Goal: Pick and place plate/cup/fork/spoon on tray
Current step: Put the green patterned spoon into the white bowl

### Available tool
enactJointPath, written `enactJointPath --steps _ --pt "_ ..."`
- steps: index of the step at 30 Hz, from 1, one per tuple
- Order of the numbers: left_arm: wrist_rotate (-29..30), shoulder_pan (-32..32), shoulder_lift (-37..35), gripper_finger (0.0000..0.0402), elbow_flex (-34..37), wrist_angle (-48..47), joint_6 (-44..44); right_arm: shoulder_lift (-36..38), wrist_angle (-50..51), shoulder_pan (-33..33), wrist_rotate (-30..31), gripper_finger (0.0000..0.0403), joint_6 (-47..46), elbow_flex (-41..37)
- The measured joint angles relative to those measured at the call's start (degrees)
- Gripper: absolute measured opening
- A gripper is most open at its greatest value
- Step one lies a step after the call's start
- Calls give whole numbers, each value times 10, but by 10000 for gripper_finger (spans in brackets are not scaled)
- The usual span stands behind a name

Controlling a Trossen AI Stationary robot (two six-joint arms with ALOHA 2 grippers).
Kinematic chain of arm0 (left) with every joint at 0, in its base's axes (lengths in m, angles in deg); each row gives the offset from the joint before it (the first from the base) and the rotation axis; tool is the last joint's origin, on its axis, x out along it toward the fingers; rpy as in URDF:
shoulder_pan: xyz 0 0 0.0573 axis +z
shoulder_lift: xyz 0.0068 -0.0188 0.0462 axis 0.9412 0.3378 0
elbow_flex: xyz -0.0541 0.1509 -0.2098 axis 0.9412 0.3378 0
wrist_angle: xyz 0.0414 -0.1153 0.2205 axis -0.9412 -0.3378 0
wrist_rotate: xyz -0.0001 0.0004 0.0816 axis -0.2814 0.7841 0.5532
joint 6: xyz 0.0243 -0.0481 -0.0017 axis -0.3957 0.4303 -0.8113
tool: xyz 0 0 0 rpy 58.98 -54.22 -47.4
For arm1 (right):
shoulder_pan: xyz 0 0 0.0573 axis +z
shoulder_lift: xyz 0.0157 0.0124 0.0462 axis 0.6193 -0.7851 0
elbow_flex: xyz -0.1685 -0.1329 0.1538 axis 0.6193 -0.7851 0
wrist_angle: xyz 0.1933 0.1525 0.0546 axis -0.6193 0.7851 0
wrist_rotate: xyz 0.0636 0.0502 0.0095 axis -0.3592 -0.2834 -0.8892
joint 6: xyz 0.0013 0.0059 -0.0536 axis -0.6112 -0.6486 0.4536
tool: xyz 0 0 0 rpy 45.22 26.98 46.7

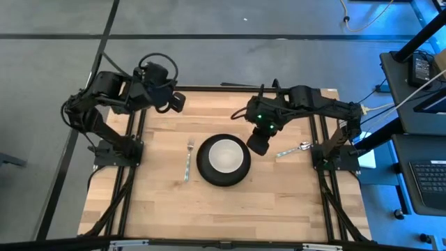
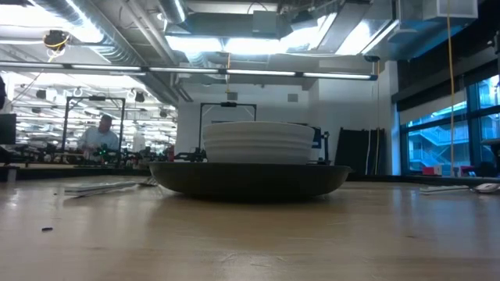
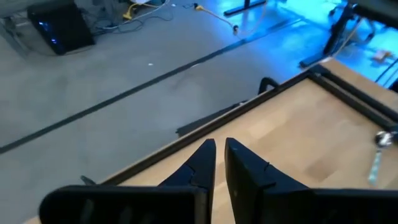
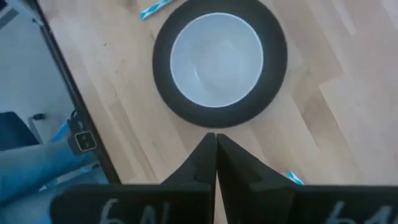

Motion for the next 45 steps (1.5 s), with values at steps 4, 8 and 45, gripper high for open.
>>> enactJointPath --steps 4,8,45 --pt "-8 13 2 30 0 0 -23 3 2 0 5 13 13 0" --pt "-12 18 0 29 0 0 -33 34 2 1 80 9 0 0" --pt "-15 18 0 14 0 51 78 383 -191 91 18 5 299 -59"
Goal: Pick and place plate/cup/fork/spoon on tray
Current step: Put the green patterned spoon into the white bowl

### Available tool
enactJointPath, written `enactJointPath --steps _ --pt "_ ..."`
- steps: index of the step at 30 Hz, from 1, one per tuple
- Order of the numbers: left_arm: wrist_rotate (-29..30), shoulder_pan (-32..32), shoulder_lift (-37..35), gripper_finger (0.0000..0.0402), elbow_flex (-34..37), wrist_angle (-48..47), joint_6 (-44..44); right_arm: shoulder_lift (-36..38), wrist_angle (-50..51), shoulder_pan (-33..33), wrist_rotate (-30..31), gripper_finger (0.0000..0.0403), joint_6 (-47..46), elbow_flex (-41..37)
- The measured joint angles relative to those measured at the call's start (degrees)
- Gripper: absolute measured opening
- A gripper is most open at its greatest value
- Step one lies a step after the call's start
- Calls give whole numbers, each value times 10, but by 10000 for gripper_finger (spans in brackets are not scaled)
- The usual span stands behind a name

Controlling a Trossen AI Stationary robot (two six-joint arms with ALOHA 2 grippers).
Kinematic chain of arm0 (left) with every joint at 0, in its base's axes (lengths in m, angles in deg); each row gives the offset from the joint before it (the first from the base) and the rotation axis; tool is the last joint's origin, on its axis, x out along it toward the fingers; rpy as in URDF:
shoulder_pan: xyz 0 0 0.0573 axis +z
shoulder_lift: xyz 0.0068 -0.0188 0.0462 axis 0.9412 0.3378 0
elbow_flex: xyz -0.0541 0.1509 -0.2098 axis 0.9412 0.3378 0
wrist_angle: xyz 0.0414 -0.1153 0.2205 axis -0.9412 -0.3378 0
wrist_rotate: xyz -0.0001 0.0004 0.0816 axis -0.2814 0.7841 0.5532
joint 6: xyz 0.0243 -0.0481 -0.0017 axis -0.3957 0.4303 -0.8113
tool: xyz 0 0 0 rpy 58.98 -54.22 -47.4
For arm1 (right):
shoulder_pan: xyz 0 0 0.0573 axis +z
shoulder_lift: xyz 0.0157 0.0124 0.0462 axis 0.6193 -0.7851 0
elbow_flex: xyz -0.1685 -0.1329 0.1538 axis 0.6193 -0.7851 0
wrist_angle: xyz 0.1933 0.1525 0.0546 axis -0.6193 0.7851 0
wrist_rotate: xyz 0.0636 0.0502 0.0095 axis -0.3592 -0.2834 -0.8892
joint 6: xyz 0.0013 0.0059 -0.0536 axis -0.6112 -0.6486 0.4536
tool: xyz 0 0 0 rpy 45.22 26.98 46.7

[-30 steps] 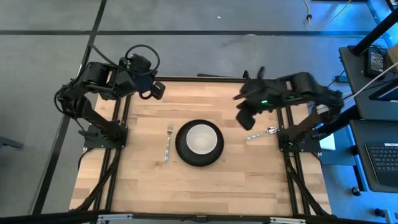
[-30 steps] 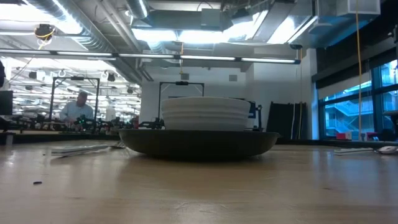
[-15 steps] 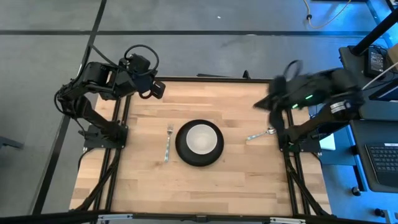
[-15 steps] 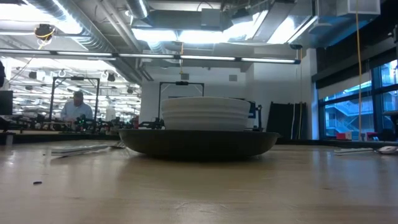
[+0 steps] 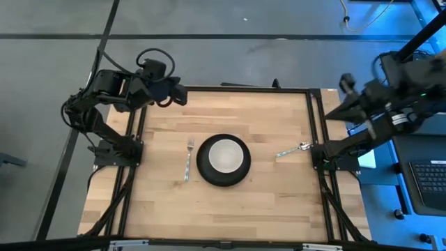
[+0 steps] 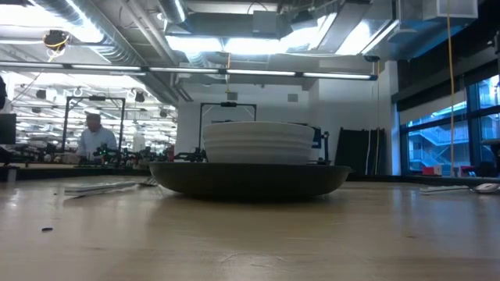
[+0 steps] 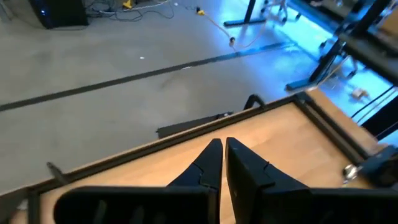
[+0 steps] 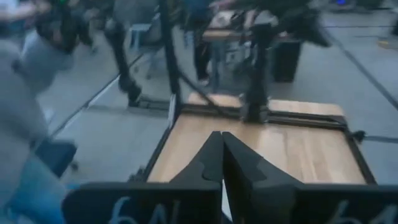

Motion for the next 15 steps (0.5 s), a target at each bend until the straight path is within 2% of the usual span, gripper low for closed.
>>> enactJointPath --steps 4,9,11,15 --pt "0 0 10 14 0 35 0 45 -60 0 -20 5 27 -127" --pt "1 0 28 14 0 65 0 112 -208 -7 -96 5 27 -315" --pt "0 0 34 14 1 67 0 136 -266 -14 -102 5 26 -368" --pt "-2 0 43 14 1 77 0 175 -385 -28 -102 5 -33 -445"
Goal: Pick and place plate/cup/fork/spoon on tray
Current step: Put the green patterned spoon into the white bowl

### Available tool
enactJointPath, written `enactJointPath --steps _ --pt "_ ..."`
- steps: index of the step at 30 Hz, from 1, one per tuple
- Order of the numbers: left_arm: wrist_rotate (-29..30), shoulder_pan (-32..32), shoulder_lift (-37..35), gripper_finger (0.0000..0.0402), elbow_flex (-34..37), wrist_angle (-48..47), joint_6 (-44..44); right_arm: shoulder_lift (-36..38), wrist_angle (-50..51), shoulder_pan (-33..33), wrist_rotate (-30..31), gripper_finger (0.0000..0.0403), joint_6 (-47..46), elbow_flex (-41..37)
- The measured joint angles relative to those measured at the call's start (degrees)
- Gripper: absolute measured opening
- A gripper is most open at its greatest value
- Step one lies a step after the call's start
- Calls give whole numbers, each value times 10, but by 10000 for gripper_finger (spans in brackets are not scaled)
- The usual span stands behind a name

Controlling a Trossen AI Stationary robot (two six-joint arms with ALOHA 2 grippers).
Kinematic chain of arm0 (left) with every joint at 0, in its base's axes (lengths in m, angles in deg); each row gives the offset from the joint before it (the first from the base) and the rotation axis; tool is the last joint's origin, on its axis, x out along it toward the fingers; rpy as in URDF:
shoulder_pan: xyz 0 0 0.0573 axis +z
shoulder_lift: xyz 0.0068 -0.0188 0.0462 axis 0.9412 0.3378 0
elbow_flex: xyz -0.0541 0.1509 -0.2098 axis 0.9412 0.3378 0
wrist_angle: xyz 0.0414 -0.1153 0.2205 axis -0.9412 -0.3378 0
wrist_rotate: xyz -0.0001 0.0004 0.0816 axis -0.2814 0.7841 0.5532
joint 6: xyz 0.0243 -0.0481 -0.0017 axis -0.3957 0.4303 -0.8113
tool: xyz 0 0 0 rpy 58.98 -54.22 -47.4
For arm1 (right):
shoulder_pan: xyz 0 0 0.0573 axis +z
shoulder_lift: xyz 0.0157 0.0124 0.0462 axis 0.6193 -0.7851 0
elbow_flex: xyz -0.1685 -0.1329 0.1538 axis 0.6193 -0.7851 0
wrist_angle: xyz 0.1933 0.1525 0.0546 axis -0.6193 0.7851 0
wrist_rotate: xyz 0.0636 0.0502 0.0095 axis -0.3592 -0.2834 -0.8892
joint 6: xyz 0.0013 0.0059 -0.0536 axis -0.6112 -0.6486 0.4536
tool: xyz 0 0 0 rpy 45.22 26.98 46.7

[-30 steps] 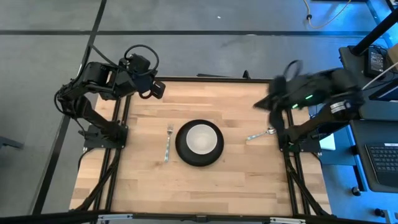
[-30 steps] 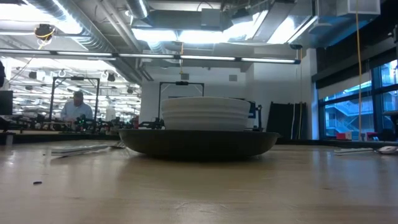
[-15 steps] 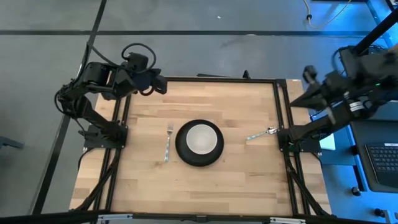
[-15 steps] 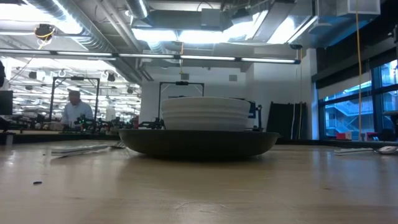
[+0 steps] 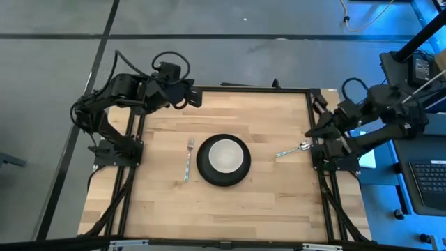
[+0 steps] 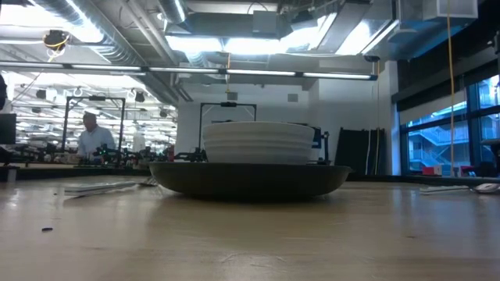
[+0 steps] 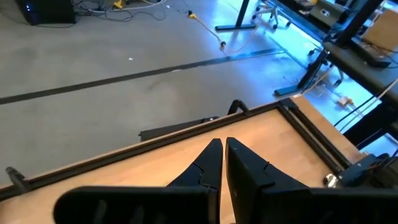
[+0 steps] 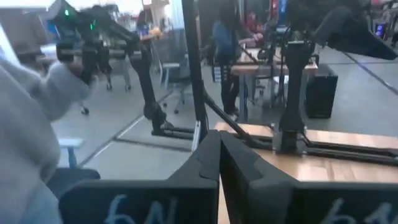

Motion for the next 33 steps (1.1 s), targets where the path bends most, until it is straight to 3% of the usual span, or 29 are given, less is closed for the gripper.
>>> enactJointPath --steps 3,8,12,18,25,28,33 --pt "1 0 4 14 0 7 0 9 -28 -13 2 5 -13 -50" --pt "0 0 5 14 0 7 0 -3 -29 -54 63 11 -31 -123" --pt "0 0 5 14 0 7 -3 -3 -13 -107 60 23 -29 -148" --pt "-21 0 5 14 0 6 -40 -1 135 -159 90 26 -65 -148" --pt "-23 0 5 14 0 4 -49 -18 368 -164 90 26 -71 -152" --pt "-23 0 5 14 0 -1 -50 -30 405 -164 87 26 -47 -166" --pt "-23 0 5 14 0 -3 -50 -40 385 -164 75 26 25 -234"
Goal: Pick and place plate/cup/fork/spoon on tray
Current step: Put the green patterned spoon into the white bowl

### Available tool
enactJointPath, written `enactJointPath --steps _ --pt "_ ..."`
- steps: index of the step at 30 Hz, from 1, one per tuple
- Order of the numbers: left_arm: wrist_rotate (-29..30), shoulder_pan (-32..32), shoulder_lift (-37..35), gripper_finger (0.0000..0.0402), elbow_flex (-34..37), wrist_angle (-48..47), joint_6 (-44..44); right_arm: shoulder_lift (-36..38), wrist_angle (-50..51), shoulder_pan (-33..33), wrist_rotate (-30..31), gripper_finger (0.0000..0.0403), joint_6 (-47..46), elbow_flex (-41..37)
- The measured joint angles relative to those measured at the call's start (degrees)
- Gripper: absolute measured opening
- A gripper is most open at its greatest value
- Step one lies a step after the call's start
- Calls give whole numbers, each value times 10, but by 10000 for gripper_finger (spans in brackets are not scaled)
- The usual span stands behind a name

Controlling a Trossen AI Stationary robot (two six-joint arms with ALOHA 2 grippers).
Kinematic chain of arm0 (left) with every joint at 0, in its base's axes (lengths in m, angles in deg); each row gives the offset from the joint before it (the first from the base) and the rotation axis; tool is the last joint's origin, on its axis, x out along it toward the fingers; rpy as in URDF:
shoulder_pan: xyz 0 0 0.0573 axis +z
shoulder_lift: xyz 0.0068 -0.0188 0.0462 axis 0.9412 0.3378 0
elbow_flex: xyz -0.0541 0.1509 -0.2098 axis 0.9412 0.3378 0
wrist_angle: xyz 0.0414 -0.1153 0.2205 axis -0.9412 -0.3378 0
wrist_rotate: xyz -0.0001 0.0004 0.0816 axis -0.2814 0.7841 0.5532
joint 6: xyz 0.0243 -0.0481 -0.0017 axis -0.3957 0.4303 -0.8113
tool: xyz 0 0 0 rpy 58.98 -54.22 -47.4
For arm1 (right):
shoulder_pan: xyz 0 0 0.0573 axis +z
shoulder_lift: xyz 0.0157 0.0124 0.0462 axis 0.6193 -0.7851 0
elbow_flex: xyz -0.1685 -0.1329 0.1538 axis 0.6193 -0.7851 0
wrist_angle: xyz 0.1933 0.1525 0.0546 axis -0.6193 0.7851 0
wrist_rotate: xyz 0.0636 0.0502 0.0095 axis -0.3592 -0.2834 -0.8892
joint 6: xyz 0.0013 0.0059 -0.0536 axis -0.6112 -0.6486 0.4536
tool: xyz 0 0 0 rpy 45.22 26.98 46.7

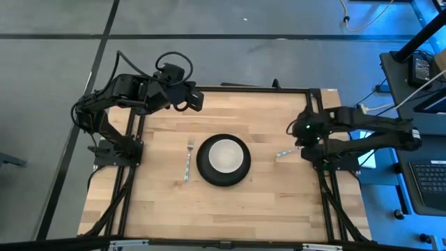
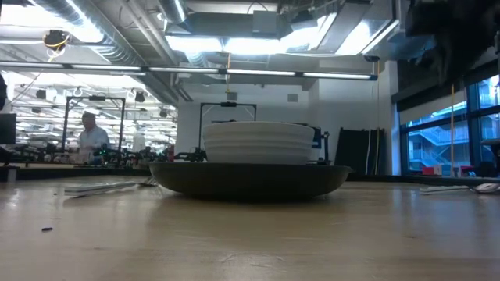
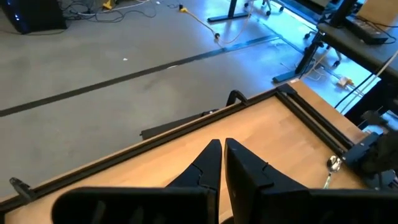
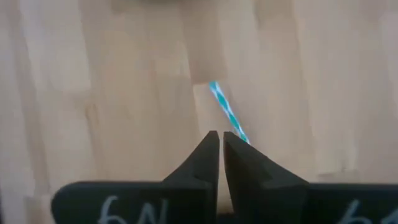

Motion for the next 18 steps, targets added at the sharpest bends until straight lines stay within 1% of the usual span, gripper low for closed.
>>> enactJointPath --steps 2,5,9,18 --pt "0 0 0 14 0 0 0 -4 -12 0 0 25 16 -36" --pt "0 0 0 14 0 0 -1 -14 -32 0 -26 25 26 -64" --pt "0 0 0 14 0 0 -26 -32 -32 0 -27 25 28 -55" --pt "0 0 0 14 0 0 -29 -64 -35 0 -29 25 34 -63"
